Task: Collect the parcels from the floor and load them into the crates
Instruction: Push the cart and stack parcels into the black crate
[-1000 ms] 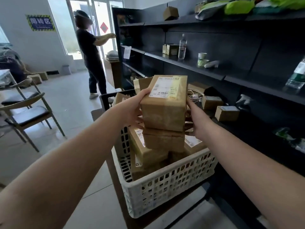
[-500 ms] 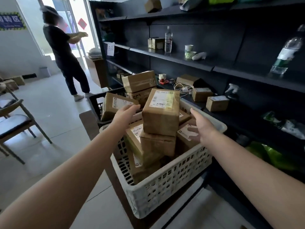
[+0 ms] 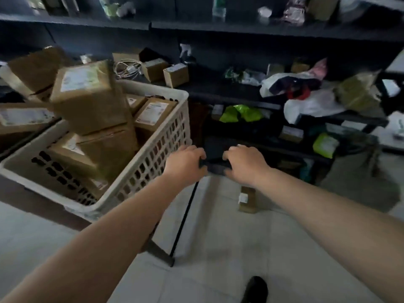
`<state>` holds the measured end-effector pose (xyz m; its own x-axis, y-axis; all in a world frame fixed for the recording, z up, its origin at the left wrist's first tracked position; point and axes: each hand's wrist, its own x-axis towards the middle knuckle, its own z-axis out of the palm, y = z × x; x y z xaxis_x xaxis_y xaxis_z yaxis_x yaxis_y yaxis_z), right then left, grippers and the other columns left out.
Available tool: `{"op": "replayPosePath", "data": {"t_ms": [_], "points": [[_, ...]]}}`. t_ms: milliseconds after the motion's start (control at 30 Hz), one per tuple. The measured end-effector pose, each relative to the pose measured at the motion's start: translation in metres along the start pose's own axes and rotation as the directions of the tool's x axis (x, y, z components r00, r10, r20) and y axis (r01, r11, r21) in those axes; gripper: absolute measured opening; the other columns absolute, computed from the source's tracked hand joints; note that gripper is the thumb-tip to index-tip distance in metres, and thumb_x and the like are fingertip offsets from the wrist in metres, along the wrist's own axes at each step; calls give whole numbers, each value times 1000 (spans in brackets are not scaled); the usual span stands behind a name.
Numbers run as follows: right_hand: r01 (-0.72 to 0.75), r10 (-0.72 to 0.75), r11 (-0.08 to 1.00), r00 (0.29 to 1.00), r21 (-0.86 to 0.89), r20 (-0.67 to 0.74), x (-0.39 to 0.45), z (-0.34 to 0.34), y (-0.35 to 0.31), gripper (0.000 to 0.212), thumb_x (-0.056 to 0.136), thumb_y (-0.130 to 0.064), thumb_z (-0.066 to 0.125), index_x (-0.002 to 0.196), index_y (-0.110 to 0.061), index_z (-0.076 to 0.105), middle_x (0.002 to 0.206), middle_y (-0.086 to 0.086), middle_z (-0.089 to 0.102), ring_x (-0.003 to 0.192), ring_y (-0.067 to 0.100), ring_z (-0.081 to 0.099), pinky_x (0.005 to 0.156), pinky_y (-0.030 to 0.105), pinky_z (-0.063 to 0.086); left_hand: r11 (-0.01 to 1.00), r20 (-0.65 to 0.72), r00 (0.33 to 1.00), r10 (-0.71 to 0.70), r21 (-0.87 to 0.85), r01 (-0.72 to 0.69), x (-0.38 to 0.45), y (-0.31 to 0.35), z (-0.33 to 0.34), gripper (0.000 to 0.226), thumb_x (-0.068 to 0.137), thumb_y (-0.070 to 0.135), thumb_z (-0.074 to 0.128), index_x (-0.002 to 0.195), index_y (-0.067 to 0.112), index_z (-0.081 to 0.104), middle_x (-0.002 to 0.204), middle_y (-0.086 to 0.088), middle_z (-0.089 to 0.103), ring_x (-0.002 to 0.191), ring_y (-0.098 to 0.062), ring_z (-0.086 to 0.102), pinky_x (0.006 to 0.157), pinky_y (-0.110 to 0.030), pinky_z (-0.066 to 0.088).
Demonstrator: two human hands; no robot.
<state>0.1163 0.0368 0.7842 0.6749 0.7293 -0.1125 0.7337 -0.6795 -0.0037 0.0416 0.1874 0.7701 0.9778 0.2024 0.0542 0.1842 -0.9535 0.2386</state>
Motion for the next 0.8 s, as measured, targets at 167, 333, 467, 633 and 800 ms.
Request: {"op": "replayPosePath", "data": {"t_ms": [167, 333, 467, 633, 800], "points": [[-115, 116, 993, 993, -5, 24, -17, 38, 84, 27, 88, -25, 50, 113, -17, 60, 111, 3, 59, 102, 26, 55, 69, 33, 38, 993, 121, 986, 119, -16, -117, 51, 61, 47, 31, 88, 31, 54, 117, 21, 56, 114, 0, 59, 112, -23, 50, 89, -35, 43], [-158, 154, 986, 985, 47, 73, -4, 81, 176, 31, 88, -23, 50, 117, -18, 58, 113, 2, 58, 104, 24, 53, 73, 34, 37, 997, 218, 973, 75, -13, -74, 119, 107, 102, 32, 89, 32, 52, 119, 23, 55, 120, 1, 56, 115, -22, 48, 90, -34, 41], [-144, 137, 988, 983, 52, 123, 37, 126, 250, 29, 89, -32, 50, 113, -21, 60, 107, -1, 58, 102, 21, 53, 73, 33, 34, 1000, 269, 963, 26, 6, -29, 183, 120, 168, 31, 90, 33, 50, 118, 23, 55, 120, 3, 57, 113, -19, 50, 91, -31, 40], [-238, 199, 966, 934, 102, 298, 121, 223, 319, 32, 93, -32, 46, 123, -21, 52, 121, 1, 54, 112, 22, 51, 87, 33, 41, 1000, 397, 918, 3, -27, 8, 282, 110, 295, 31, 90, 30, 51, 119, 21, 56, 122, 1, 58, 112, -19, 52, 94, -31, 41], [-548, 341, 788, 768, 280, 542, 187, 408, 342, 25, 91, -27, 50, 110, -14, 60, 109, 2, 61, 101, 20, 58, 82, 30, 49, 981, 510, 853, -111, -81, 176, 339, 73, 487, 29, 90, 31, 51, 117, 23, 55, 122, 1, 57, 109, -20, 54, 89, -32, 45]]}}
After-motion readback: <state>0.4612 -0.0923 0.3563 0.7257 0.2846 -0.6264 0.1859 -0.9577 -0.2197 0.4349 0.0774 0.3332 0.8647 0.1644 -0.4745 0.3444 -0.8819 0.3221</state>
